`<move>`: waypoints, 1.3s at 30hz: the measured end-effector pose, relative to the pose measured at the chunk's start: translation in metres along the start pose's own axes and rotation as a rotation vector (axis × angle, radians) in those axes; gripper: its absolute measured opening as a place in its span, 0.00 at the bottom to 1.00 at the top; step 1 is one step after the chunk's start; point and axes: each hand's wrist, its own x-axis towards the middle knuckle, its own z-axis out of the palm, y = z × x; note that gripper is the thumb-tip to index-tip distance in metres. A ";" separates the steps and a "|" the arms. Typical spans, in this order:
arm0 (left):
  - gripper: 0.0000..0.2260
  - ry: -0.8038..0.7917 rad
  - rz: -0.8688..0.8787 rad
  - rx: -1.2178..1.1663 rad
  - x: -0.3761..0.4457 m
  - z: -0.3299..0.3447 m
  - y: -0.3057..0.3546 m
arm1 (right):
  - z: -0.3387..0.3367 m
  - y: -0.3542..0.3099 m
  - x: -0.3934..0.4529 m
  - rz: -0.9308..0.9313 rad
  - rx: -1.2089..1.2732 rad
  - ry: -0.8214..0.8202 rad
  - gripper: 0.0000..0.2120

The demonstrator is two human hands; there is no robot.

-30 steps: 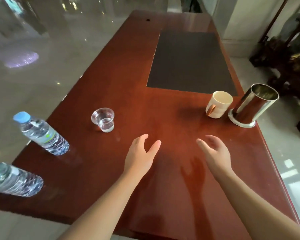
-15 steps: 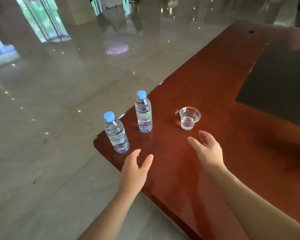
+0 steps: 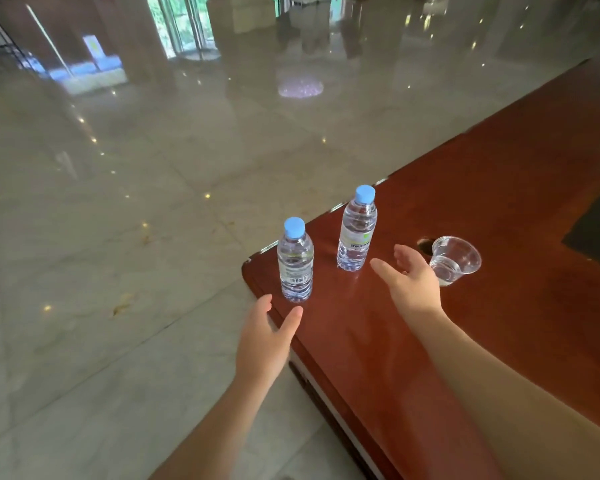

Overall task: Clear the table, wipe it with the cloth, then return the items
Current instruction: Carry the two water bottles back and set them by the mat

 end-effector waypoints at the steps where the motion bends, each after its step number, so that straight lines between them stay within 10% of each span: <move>1: 0.33 0.001 0.001 -0.012 0.003 0.002 0.001 | 0.002 0.000 0.005 0.002 0.005 -0.004 0.33; 11: 0.46 -0.001 -0.002 -0.200 0.038 0.031 0.015 | 0.033 0.010 0.056 0.022 0.061 -0.104 0.45; 22: 0.26 0.138 0.042 -0.320 0.071 0.060 0.024 | 0.067 0.007 0.081 -0.026 0.180 -0.129 0.33; 39: 0.26 0.145 0.127 -0.241 0.067 0.060 0.018 | 0.048 0.022 0.041 -0.043 0.054 -0.093 0.28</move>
